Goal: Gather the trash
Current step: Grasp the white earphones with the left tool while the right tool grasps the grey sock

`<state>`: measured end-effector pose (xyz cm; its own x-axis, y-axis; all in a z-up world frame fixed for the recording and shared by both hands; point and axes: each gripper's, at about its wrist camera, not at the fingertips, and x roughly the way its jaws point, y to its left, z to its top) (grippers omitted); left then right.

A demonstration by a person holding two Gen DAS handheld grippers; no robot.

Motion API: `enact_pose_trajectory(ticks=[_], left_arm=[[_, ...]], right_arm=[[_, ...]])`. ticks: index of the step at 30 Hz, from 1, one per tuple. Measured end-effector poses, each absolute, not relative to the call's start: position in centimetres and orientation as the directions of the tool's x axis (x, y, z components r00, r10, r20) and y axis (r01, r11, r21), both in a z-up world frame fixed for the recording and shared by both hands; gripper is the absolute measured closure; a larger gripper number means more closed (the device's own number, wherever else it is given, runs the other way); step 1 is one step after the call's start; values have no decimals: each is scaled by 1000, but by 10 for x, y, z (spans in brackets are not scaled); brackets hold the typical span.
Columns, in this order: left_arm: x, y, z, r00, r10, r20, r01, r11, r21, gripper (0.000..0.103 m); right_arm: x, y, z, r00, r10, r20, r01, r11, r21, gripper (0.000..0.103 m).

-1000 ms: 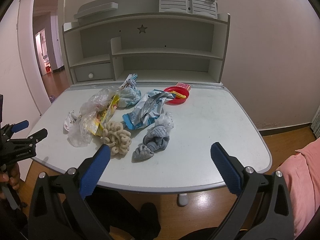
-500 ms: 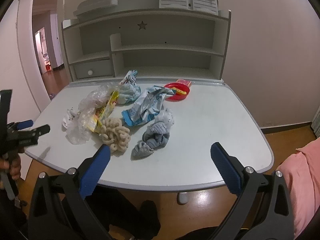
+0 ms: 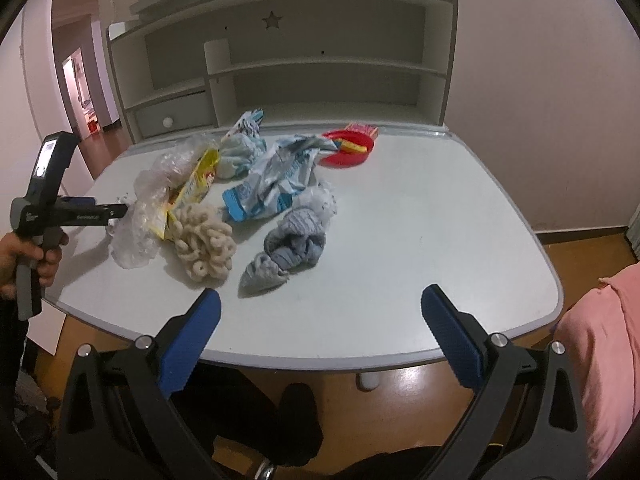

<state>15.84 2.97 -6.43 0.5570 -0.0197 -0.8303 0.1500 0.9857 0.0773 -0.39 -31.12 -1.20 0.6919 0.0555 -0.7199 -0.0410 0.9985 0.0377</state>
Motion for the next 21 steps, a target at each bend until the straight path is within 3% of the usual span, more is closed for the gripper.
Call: enact_pose_trajectory(ticks=[1, 3, 6, 13, 16, 18, 21], left_arm=[[162, 31, -68, 542, -56, -838, 166, 985, 42, 35], [163, 32, -70, 539, -88, -838, 181, 983, 13, 66], [162, 37, -65, 550, -140, -823, 193, 981, -38, 86], [148, 62, -37, 623, -125, -772, 161, 986, -30, 90], [137, 64, -25, 650, -108, -752, 165, 986, 1, 90], [129, 62, -18, 661, -111, -742, 172, 985, 6, 90], [119, 54, -7, 675, -128, -727, 190, 982, 4, 90]], right_arm=[[-2, -312, -13, 688, 58, -723, -41, 998, 41, 6], [3, -312, -17, 678, 69, -732, -43, 998, 55, 6], [17, -311, -26, 657, 91, -749, -41, 996, 85, 7], [77, -309, -48, 569, 134, -811, -10, 988, 156, 22], [95, -307, -57, 533, 147, -833, 0, 985, 174, 39], [101, -305, -62, 512, 161, -844, -8, 983, 182, 70], [94, -304, -56, 526, 165, -835, -22, 983, 180, 73]])
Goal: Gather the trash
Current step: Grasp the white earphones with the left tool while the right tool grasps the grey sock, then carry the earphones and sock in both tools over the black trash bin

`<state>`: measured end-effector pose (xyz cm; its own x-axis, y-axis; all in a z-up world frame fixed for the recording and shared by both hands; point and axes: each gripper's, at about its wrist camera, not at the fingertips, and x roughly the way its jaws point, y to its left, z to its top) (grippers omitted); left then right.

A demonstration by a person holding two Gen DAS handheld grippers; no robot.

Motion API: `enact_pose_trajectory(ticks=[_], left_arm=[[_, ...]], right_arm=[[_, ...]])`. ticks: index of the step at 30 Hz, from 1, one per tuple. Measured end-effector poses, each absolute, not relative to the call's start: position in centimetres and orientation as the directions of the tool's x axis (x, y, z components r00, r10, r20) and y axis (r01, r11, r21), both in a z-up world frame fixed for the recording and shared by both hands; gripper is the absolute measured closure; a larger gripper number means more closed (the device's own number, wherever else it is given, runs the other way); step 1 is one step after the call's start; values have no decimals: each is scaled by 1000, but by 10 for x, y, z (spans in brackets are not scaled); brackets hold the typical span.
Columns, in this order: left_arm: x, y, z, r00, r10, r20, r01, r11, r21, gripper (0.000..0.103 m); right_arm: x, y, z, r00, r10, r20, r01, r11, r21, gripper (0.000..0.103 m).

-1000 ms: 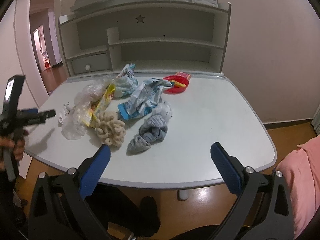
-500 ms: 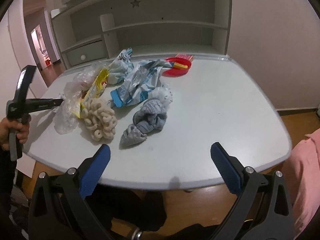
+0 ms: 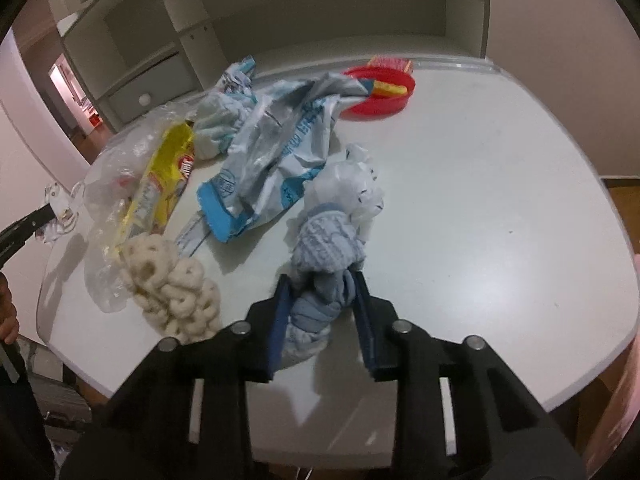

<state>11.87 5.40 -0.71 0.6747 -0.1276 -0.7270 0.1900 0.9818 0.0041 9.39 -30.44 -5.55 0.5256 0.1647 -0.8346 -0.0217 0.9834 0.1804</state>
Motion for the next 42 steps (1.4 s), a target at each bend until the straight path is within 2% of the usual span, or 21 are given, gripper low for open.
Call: enact_pose_trajectory(ticks=[7, 13, 19, 24, 29, 33, 37, 42], left_arm=[[101, -16, 20, 701, -222, -677, 316, 949, 15, 90], [75, -145, 27, 638, -411, -652, 547, 837, 9, 90], [10, -315, 8, 440, -606, -662, 806, 592, -5, 90], [-66, -450, -38, 196, -690, -697, 940, 335, -67, 90], [-121, -530, -113, 25, -662, -749, 975, 182, -128, 90], [-151, -569, -190, -57, -578, -814, 983, 108, -146, 90], [-164, -591, -245, -102, -476, -874, 984, 82, -159, 90], [-174, -606, -266, -123, -431, -894, 985, 59, -164, 90]], right_arm=[[44, -356, -16, 620, 133, -773, 28, 981, 191, 74], [-30, -467, -10, 657, -29, -753, 256, 948, 187, 74], [-143, -591, -37, 580, -247, -776, 562, 811, 162, 74], [-229, -660, -81, 454, -328, -828, 732, 668, 136, 74], [-293, -694, -139, 360, -308, -881, 815, 563, 136, 73], [-322, -702, -192, 316, -240, -918, 844, 512, 157, 73], [-348, -705, -241, 285, -153, -946, 866, 464, 186, 73], [-360, -708, -267, 272, -115, -955, 879, 434, 198, 73]])
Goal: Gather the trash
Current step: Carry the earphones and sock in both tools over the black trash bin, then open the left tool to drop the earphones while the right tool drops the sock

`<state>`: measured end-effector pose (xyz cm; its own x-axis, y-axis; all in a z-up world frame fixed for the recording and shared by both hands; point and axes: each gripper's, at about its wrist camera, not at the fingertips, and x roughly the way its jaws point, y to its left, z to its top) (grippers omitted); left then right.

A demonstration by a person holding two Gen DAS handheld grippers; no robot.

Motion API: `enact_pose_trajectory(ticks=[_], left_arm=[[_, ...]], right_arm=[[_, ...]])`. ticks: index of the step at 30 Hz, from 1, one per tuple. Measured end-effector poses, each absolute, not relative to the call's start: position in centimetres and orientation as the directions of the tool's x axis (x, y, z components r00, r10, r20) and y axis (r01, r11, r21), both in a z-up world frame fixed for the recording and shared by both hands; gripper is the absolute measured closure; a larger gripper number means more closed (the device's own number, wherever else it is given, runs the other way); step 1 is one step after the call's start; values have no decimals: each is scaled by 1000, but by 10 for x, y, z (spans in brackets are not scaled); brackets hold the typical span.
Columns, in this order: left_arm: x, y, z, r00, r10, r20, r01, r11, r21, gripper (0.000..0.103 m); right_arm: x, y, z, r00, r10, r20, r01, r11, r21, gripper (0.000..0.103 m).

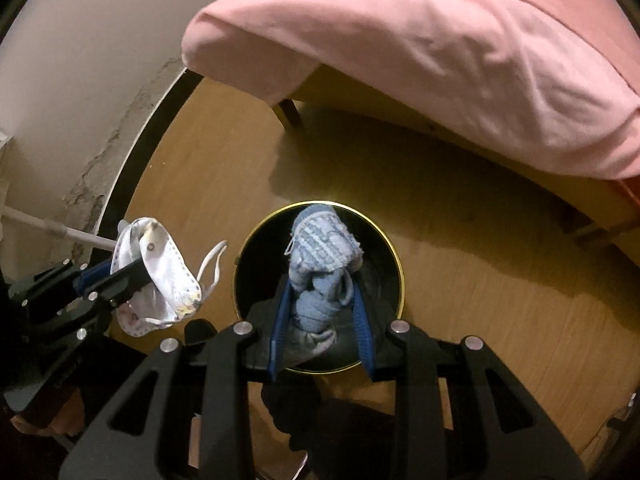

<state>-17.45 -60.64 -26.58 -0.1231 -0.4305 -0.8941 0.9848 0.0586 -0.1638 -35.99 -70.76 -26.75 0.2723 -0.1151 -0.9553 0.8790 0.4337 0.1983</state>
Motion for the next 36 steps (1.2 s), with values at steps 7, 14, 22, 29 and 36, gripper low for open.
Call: enact_pose_trajectory(ticks=[7, 14, 22, 29, 36], left_arm=[[-190, -619, -272, -140, -422, -896, 986, 22, -164, 88], [-190, -622, -272, -120, -437, -891, 988, 34, -150, 51], [-180, -617, -267, -104, -453, -885, 986, 72, -152, 42], [-171, -604, -256, -86, -479, -874, 985, 92, -147, 29], [-152, -568, -199, -36, -545, -838, 981, 139, -132, 19]], right_arm=[[-363, -715, -267, 287, -118, -951, 883, 418, 214, 73], [-362, -719, -263, 300, -129, -945, 877, 427, 220, 73], [-355, -715, -261, 299, -122, -946, 867, 449, 217, 59], [-348, -712, -249, 313, -143, -939, 860, 462, 216, 45], [-319, -704, -201, 361, -194, -912, 825, 523, 216, 39]])
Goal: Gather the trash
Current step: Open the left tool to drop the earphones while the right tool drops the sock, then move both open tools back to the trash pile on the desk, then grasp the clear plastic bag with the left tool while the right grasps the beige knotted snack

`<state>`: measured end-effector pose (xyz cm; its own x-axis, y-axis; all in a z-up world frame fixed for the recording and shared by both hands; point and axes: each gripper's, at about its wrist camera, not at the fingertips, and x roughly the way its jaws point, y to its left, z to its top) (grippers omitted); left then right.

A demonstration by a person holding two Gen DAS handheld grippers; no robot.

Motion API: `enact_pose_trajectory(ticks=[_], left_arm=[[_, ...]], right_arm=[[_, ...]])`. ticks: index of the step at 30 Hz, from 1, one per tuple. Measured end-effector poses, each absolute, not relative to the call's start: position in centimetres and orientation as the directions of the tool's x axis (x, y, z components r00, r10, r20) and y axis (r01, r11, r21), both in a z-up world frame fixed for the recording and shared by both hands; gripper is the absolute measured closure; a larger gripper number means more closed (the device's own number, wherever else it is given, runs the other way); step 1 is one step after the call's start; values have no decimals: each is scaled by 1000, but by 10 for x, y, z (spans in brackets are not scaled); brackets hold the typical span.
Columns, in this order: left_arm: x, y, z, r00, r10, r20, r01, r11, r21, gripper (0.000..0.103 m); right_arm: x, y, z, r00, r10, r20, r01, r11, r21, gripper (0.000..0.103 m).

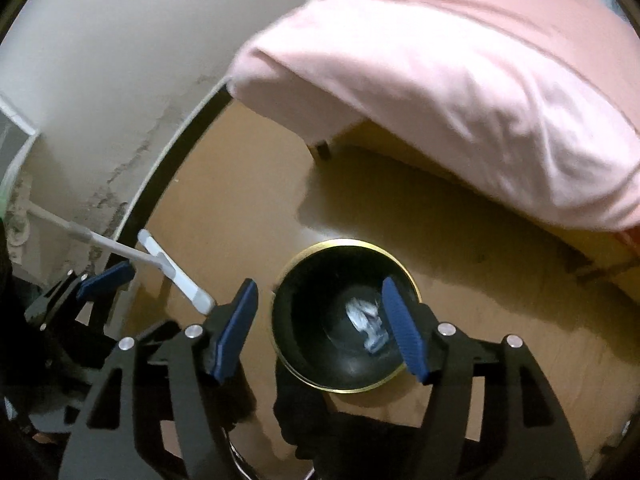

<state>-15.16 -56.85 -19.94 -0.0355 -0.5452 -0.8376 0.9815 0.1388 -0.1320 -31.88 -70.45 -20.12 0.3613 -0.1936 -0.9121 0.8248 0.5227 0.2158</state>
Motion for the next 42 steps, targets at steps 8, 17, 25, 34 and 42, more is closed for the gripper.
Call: enact_pose_trajectory(ticks=[8, 17, 25, 34, 42], left_arm=[[-101, -469, -73, 187, -634, -750, 949, 315, -30, 12], [1, -269, 10, 542, -509, -669, 700, 713, 24, 11], [73, -89, 5, 698, -223, -681, 331, 943, 31, 11], [102, -51, -11, 690, -180, -701, 275, 961, 24, 11], [129, -56, -22, 685, -173, -708, 283, 958, 40, 11]], right_arm=[[-217, -648, -75, 555, -272, -786, 649, 733, 204, 23], [-72, -491, -5, 720, -1, -693, 223, 947, 231, 20], [19, -358, -18, 657, 256, -709, -111, 963, 245, 20], [67, -268, -39, 593, 348, -727, -253, 937, 242, 20], [86, -240, -49, 558, 373, -741, -294, 924, 243, 27]])
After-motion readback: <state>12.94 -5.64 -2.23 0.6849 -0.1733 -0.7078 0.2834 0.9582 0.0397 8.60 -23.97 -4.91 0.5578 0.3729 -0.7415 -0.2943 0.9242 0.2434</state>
